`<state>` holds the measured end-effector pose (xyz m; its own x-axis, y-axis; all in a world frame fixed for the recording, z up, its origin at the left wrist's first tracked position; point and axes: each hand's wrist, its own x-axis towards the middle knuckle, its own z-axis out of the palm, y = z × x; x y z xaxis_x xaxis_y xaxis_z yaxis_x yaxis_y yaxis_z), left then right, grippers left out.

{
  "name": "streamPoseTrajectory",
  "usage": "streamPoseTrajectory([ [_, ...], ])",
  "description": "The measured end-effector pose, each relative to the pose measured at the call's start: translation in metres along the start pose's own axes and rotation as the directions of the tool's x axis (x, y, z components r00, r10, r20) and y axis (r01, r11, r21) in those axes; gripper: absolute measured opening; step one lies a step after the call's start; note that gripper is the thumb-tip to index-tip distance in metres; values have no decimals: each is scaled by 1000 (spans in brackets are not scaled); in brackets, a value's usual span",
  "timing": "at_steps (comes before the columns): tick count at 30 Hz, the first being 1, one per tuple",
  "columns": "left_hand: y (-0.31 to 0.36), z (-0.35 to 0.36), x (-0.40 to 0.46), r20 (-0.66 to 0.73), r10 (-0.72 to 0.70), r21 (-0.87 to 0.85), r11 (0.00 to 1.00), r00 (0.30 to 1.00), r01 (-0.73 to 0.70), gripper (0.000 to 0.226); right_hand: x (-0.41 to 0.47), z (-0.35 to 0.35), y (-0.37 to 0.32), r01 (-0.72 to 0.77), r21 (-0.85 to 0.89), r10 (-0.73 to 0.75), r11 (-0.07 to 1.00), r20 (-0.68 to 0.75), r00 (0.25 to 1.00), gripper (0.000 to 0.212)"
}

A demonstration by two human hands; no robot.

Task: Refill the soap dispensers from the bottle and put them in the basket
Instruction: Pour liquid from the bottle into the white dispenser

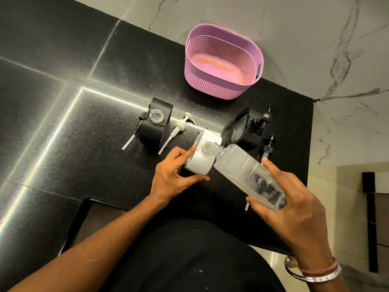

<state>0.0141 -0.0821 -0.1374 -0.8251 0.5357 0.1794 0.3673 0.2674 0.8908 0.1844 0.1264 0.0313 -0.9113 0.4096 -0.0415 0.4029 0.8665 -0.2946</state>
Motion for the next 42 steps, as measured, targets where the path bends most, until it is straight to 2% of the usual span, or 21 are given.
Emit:
streamPoseTrajectory([
  [42, 1, 0, 0, -7, -5, -12, 1000, 1000, 5, 89, 0, -1, 2, -9, 17, 9, 1000, 8, 1000, 94],
])
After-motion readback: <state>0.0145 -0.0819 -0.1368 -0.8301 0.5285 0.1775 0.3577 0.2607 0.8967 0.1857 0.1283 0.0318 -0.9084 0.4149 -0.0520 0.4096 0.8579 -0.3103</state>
